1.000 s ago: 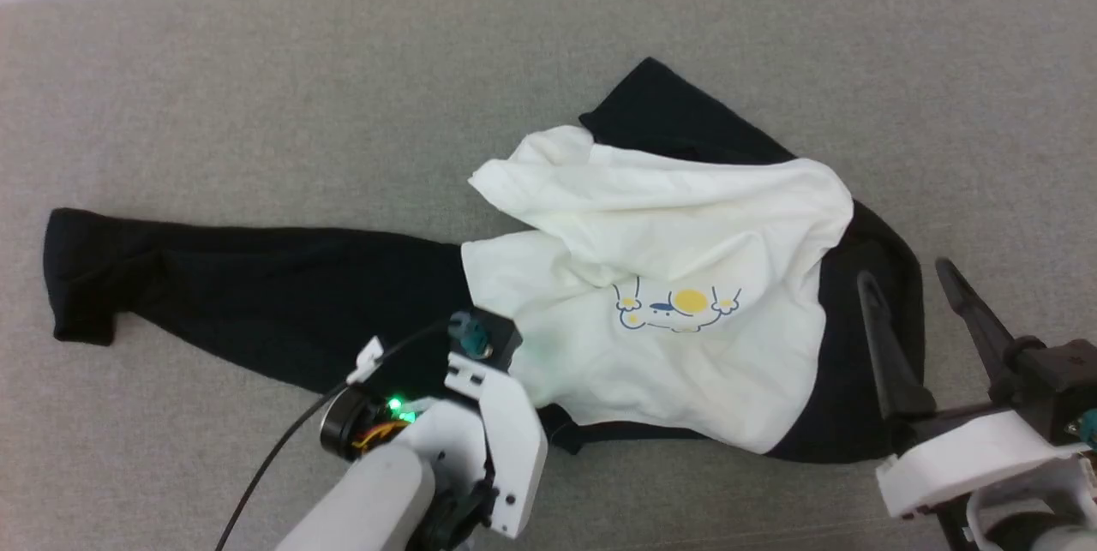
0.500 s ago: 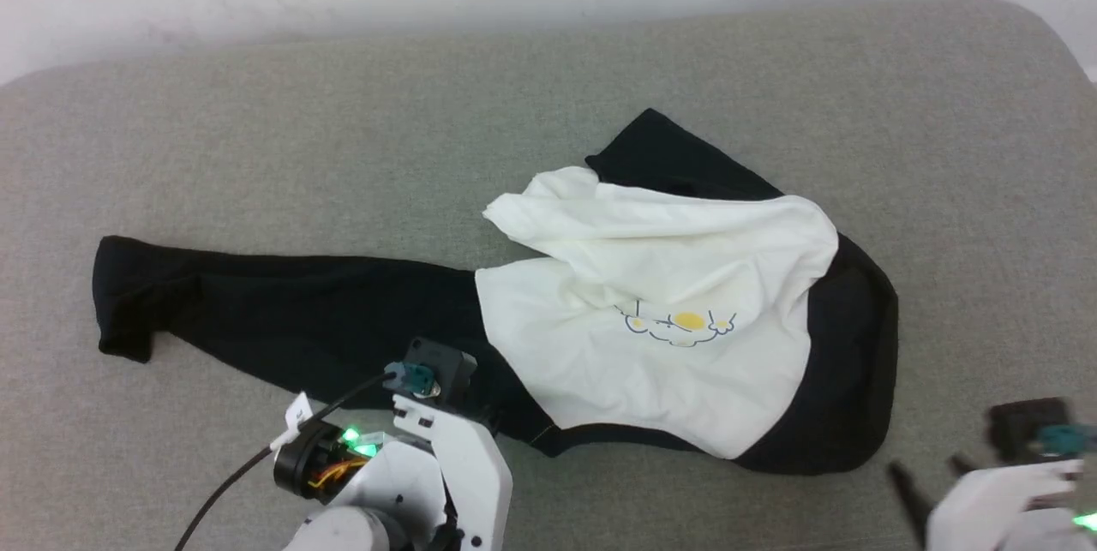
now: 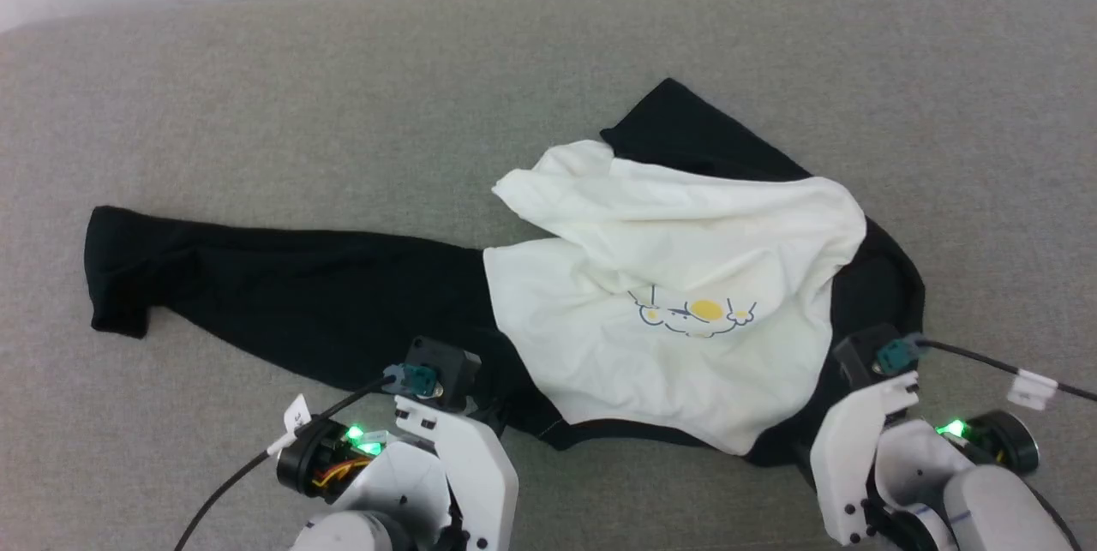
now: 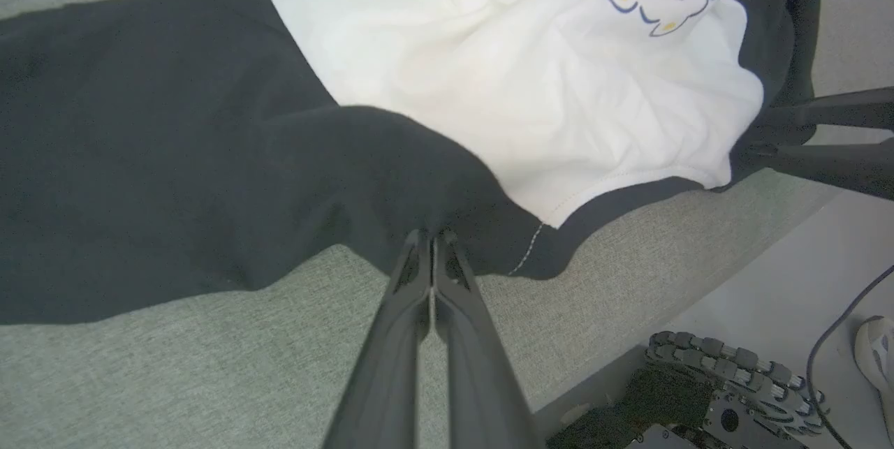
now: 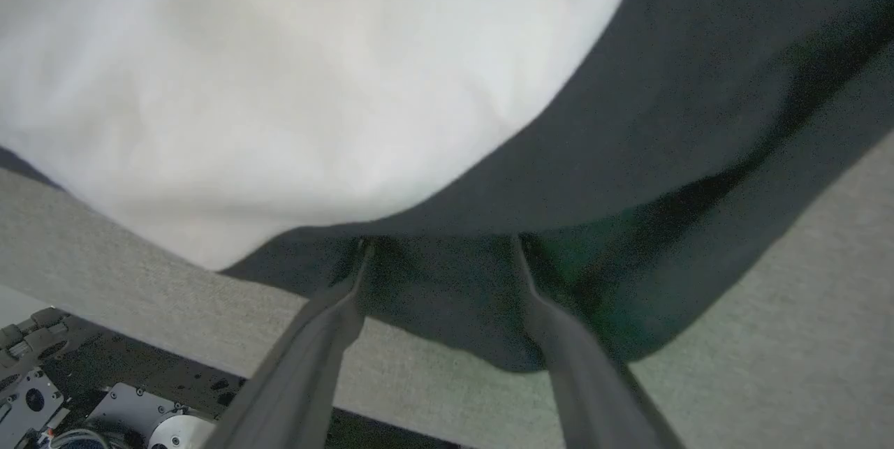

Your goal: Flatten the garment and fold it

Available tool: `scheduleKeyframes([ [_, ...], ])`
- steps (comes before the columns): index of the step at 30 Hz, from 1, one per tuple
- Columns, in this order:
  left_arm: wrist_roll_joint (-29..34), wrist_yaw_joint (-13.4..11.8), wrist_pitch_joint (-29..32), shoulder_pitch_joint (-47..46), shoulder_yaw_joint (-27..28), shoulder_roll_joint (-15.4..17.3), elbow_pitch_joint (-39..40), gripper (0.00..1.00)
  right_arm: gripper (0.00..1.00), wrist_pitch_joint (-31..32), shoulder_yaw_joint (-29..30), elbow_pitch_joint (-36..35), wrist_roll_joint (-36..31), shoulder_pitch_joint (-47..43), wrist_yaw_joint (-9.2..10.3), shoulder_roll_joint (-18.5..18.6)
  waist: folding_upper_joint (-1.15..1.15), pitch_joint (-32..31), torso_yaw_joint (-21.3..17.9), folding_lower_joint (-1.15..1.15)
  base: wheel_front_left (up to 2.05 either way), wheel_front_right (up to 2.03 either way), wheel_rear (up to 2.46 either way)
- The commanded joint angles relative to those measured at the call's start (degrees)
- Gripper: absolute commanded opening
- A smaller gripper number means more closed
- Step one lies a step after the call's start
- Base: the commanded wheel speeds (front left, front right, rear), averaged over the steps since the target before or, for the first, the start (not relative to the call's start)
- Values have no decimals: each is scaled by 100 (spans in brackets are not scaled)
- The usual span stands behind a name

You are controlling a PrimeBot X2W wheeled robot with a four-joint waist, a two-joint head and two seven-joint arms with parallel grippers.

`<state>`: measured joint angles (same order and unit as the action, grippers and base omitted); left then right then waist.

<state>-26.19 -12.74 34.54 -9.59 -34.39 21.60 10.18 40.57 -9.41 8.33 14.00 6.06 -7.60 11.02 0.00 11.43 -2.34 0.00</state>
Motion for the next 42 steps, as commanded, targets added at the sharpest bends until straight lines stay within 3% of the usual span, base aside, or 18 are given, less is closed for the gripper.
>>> scheduleKeyframes([
  [1, 35, -8, -54, -79, 18, -18, -4, 0, 100, 6, -99, 220, -52, 112, 11, 13, 0, 90, 58, 0, 0, 0, 0],
  [6, 7, 16, -127, -111, 27, -31, -94, 0, 100, 273, -486, 1041, -296, 239, 11, 43, 0, 172, 147, 0, 0, 0, 0],
  [7, -1, 20, -141, -110, 31, -30, -112, 0, 86, 341, -549, 1145, -288, 239, 11, 24, 0, 171, 159, 0, 0, 0, 0],
  [8, -8, 22, -154, -102, 32, -26, -123, 0, 39, 392, -579, 1223, -252, 238, 11, -8, 0, 162, 169, 0, 0, 0, 0],
  [9, -15, 22, -163, -89, 32, -21, -131, 0, 0, 437, -617, 1274, -239, 237, 11, -18, 0, 149, 177, 0, 0, 0, 0],
  [17, -101, -9, -142, 38, 57, 50, -43, 0, 0, 576, -814, 817, 80, 275, 11, 175, 0, -124, 141, 0, 0, 0, 0],
  [24, -192, 49, 112, -217, 251, 293, 639, 0, 0, 704, -949, -680, 712, 609, 11, 844, 0, -611, 143, 0, 0, 0, 0],
  [30, -252, 293, 392, -1178, 703, 624, 1186, 0, 0, 849, -796, -1726, 1363, 1545, 11, 1425, 0, -947, 199, 0, 0, 0, 0],
  [35, -399, 678, 521, -2487, 1033, 673, 841, 0, 0, 846, -611, -1659, 1827, 2650, 11, 1663, 0, -936, 305, 0, 0, 0, 0],
  [42, -355, 1025, 447, -4259, 1235, 483, -353, 0, 0, 514, -631, -811, 2153, 4258, 11, 1673, 0, -395, 323, 0, 0, 0, 0],
])
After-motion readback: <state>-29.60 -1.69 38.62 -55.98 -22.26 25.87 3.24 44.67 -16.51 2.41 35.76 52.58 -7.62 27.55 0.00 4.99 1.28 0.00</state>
